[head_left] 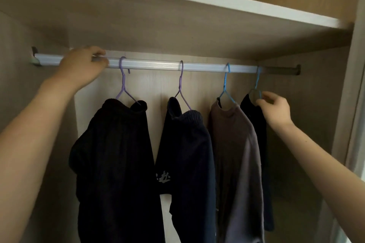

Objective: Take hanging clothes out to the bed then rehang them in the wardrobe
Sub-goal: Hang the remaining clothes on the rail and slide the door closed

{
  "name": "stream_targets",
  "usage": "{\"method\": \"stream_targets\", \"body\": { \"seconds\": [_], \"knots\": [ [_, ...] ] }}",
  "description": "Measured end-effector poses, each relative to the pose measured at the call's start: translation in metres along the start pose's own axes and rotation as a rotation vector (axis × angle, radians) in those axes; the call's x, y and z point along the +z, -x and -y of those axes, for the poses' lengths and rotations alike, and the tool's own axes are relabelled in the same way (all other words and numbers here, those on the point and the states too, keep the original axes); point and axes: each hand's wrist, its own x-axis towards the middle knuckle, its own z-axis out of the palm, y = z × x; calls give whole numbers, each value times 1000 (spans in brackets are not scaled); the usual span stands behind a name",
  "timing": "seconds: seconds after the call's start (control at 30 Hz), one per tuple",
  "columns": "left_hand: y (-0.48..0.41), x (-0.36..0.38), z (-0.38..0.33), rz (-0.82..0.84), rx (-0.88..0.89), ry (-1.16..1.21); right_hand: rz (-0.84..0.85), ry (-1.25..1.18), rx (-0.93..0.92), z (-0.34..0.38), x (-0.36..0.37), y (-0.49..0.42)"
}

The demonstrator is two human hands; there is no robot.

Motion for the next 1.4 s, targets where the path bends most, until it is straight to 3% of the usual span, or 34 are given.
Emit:
{"method": "stream_targets", "body": {
  "seconds": [0.17, 0.3, 0.4, 0.5, 0.63, 0.73, 0.83, 0.97, 1.1, 1.4],
  "knots": [
    [102, -7, -11, -162, 71, 369, -105, -152, -142, 11, -18, 92],
    [234, 10, -30, -60, 82, 592, -77, -150, -150, -2, -32, 205],
    [332, 12, -58, 121, 119, 675, -4, -130, -73, -36, -40, 281],
    [416, 40, -56, 391, -129, 756, 88, -89, 151, -91, -47, 348],
    [522, 97, -25, 792, -377, 609, 159, 51, 482, -172, -67, 429],
    [591, 140, -10, 1073, -675, 624, 176, 105, 694, -218, -92, 463],
    [649, 172, -6, 1143, -904, 557, 174, 133, 818, -245, -116, 469],
    [677, 203, -42, 1240, -1009, 513, 153, 138, 867, -284, -146, 444],
    [660, 239, -113, 1164, -931, 561, 181, 120, 804, -306, -167, 384],
    [591, 331, -299, 982, -726, 874, 297, 49, 478, -321, -181, 274]
  ]
}}
